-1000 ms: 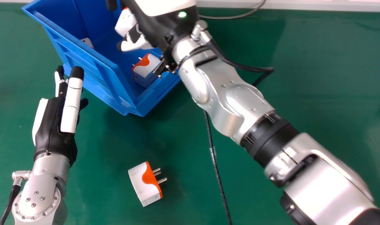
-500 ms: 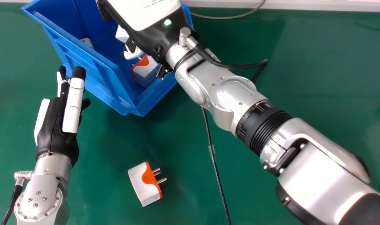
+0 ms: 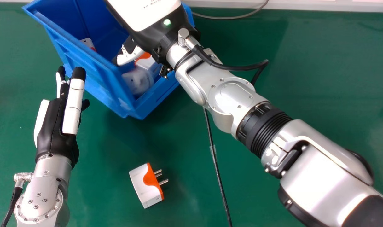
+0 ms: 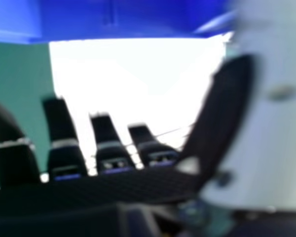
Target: Pick all objects and put in blue box
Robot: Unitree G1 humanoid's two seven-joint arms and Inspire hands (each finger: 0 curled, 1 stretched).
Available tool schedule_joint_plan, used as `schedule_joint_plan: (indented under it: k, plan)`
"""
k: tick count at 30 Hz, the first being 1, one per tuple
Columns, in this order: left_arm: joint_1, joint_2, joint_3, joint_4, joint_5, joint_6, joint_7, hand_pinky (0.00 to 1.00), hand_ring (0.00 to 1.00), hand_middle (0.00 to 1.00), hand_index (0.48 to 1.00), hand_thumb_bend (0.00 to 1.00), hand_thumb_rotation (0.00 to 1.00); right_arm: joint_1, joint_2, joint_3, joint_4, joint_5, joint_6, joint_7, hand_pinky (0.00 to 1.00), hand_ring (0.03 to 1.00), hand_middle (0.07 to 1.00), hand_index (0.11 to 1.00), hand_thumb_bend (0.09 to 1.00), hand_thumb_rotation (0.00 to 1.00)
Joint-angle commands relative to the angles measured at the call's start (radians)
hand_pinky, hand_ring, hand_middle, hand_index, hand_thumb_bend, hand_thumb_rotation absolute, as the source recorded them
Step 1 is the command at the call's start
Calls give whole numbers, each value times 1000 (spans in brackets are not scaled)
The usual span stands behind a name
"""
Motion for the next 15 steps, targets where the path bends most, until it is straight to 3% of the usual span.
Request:
schedule_joint_plan:
  k: [1, 8, 15]
  plan:
    - [4, 4, -3, -23, 4, -17, -1, 960, 1000, 1000, 1000, 779, 990, -41, 4, -3, -35, 4, 5, -28, 961, 1000, 1000, 1000, 965, 607]
    - [5, 2, 4, -23, -10, -19, -7, 972, 1000, 1000, 1000, 775, 990, -33, 10, -26, -81, 19, 35, -16, 963, 1000, 1000, 1000, 962, 612]
    - [7, 3, 3, -26, -7, -18, -6, 966, 1000, 1000, 1000, 771, 992, 137, -15, -87, -367, 53, 139, 15, 996, 1000, 1000, 1000, 987, 599]
